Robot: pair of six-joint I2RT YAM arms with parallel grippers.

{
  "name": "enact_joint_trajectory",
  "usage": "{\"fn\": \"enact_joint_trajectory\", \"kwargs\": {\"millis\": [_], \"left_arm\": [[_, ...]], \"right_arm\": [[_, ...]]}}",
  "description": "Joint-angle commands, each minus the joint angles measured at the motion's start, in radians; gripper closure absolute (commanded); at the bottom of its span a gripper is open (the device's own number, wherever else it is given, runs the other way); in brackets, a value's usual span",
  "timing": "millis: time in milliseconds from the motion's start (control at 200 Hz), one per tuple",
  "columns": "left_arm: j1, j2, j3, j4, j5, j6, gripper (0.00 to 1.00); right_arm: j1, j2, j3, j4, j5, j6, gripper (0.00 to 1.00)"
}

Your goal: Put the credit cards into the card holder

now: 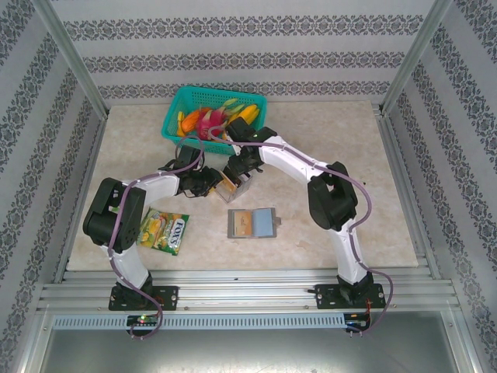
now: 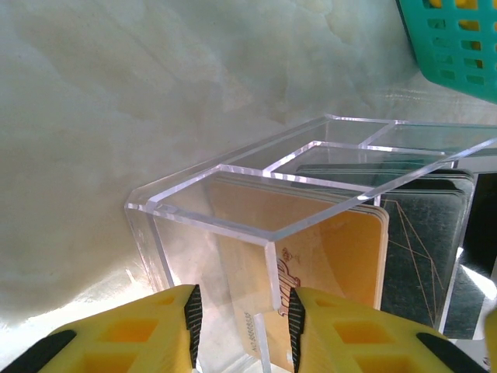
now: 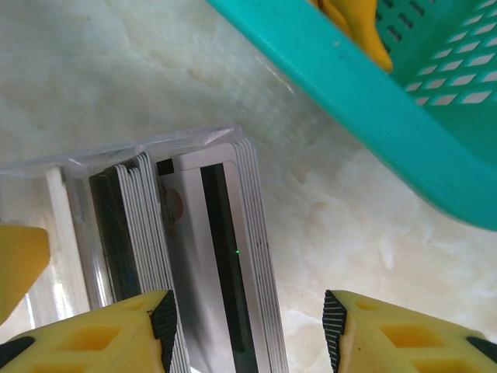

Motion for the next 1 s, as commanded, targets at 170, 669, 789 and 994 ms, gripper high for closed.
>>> {"fn": "enact_joint_trajectory", "kwargs": {"millis": [170,669,789,994], "left_arm": [[0.012,-0.005,-0.013,-0.009,-0.009,0.009,0.63],[0.013,-0.020,-0.029,-0.021,-0.016,0.014,0.64],[0.012,-0.020,-0.031,-0.017,-0.015,0.014,0.64],[0.013,-0.014,-0.027,-0.018,-0.016,0.015,0.64]], "right_arm": [[0.015,0.047,0.055,-0.050,0.116,-0.024,0.46],[0.020,0.024,0.059,-0.047,0.136,-0.031,0.53],[0.020,0.024,0.069,-0.053,0.092,-0.026,0.49],[0.018,0.042,0.075,-0.048,0.093,-0.021,0.48]]}}
